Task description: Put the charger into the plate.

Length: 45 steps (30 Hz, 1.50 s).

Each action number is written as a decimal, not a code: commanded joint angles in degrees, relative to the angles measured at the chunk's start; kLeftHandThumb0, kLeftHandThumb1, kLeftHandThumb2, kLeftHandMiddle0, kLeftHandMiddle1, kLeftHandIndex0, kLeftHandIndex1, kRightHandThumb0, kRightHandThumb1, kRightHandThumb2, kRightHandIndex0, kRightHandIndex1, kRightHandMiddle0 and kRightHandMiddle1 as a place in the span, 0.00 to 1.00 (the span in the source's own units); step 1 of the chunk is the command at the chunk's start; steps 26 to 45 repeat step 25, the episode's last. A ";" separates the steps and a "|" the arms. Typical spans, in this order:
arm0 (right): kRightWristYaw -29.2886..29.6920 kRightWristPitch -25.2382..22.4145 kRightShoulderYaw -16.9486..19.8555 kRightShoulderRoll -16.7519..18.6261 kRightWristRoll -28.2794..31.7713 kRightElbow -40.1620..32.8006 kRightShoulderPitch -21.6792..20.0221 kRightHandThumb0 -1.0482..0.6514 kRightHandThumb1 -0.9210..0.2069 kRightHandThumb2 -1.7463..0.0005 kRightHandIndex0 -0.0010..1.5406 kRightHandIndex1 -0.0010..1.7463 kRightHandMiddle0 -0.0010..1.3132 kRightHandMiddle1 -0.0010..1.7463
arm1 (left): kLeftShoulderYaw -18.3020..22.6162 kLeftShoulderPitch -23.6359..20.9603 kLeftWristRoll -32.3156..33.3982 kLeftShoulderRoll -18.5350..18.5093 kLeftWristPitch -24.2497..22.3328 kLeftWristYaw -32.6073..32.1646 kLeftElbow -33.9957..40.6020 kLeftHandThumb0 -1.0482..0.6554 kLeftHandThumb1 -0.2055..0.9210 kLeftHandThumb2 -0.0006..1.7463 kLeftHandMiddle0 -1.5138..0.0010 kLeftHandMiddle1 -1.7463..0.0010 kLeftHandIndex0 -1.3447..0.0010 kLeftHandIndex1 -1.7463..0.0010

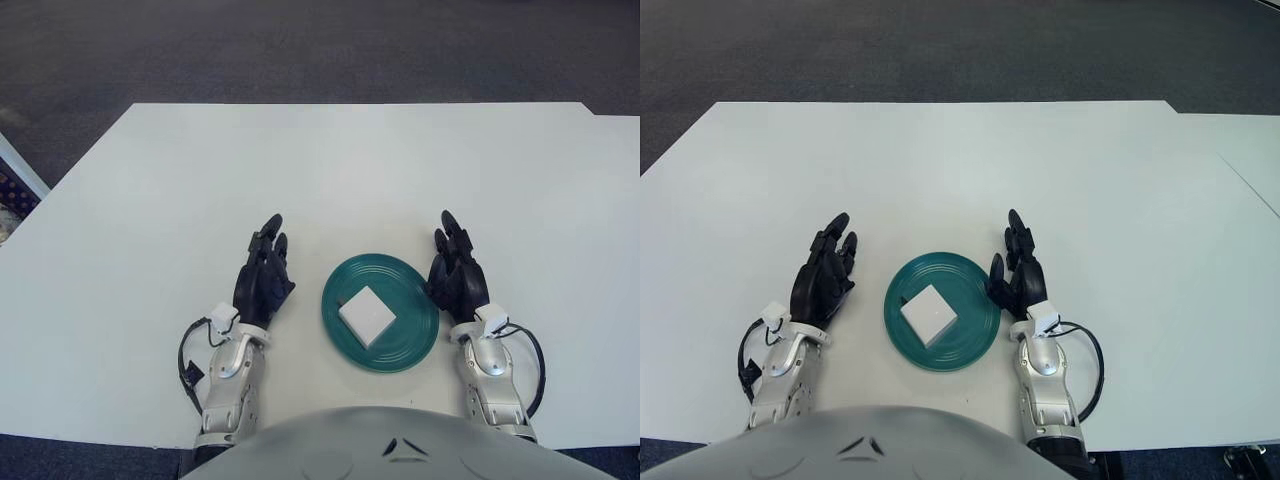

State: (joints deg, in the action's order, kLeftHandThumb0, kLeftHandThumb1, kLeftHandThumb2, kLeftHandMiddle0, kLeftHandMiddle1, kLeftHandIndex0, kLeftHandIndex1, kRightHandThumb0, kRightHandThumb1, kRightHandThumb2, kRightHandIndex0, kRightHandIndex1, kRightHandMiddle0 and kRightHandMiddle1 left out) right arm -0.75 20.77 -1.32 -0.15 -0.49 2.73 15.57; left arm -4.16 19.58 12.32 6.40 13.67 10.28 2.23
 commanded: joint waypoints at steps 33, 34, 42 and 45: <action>-0.84 -4.43 5.09 -1.12 3.29 6.04 -1.97 0.14 0.00 0.50 0.03 0.00 0.00 0.09 | -1.48 0.41 -1.36 1.24 3.83 -1.85 -5.43 0.10 1.00 0.55 0.90 1.00 1.00 0.76; -0.84 -4.43 5.09 -1.12 3.29 6.04 -1.97 0.14 0.00 0.50 0.03 0.00 0.00 0.09 | -1.48 0.41 -1.36 1.24 3.83 -1.85 -5.43 0.10 1.00 0.55 0.90 1.00 1.00 0.76; -0.84 -4.43 5.09 -1.12 3.29 6.04 -1.97 0.14 0.00 0.50 0.03 0.00 0.00 0.09 | -1.48 0.41 -1.36 1.24 3.83 -1.85 -5.43 0.10 1.00 0.55 0.90 1.00 1.00 0.76; -0.84 -4.43 5.09 -1.12 3.29 6.04 -1.97 0.14 0.00 0.50 0.03 0.00 0.00 0.09 | -1.48 0.41 -1.36 1.24 3.83 -1.85 -5.43 0.10 1.00 0.55 0.90 1.00 1.00 0.76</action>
